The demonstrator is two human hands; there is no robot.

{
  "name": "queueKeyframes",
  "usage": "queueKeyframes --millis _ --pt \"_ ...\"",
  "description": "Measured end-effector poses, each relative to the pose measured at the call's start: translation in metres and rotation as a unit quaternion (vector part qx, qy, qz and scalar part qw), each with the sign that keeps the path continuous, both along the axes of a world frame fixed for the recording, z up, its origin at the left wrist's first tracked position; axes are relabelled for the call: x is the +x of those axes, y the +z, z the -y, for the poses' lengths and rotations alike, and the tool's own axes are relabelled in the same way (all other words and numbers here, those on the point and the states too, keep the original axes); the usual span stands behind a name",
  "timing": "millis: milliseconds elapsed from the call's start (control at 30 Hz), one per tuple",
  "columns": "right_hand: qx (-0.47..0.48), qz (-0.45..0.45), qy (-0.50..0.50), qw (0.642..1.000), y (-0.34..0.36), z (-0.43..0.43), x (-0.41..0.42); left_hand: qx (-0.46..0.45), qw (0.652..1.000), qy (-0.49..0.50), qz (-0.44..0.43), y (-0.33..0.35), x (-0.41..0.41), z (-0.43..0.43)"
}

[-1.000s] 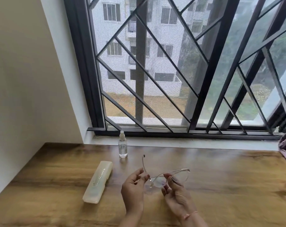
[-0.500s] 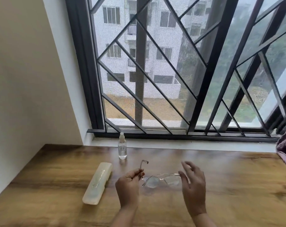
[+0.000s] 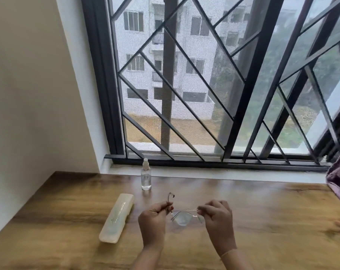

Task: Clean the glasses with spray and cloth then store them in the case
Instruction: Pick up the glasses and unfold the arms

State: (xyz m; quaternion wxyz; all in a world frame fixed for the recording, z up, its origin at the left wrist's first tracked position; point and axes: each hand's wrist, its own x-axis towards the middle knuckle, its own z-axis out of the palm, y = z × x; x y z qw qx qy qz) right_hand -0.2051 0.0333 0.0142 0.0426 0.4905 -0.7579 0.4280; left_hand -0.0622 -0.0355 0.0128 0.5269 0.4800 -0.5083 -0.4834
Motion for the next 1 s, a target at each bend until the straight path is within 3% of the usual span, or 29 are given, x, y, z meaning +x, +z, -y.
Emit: queueKeyframes --millis 133,233,300,567,700,767,900,1000 --pt "-0.051 0.244 0.022 0.968 0.009 0.001 -0.005 -0.008 1.000 -0.001 0.004 0.003 -0.002 0.001" --pt "-0.139 0.464 0.040 0.874 0.018 -0.002 -0.009 0.002 1.000 0.000 -0.008 0.005 -0.001 0.003" --pt "-0.177 0.533 0.053 0.825 0.023 -0.005 -0.012 0.005 1.000 0.001 -0.010 0.004 0.001 0.005" --pt "-0.227 0.600 0.099 0.760 0.034 -0.017 -0.011 0.033 0.999 -0.001 0.005 -0.006 -0.002 0.010" --pt "-0.234 0.621 0.090 0.743 0.033 -0.017 -0.010 -0.003 0.994 0.055 0.091 -0.003 -0.003 0.000" --pt "-0.235 0.615 0.080 0.749 0.032 -0.016 -0.006 -0.040 0.990 0.063 0.122 0.001 -0.007 -0.012" --pt "-0.217 0.599 0.073 0.767 0.029 -0.013 0.007 -0.142 0.976 -0.056 0.157 0.014 -0.025 -0.041" --pt "-0.194 0.605 0.069 0.769 0.028 -0.013 0.017 -0.209 0.952 -0.092 0.202 0.017 -0.036 -0.050"
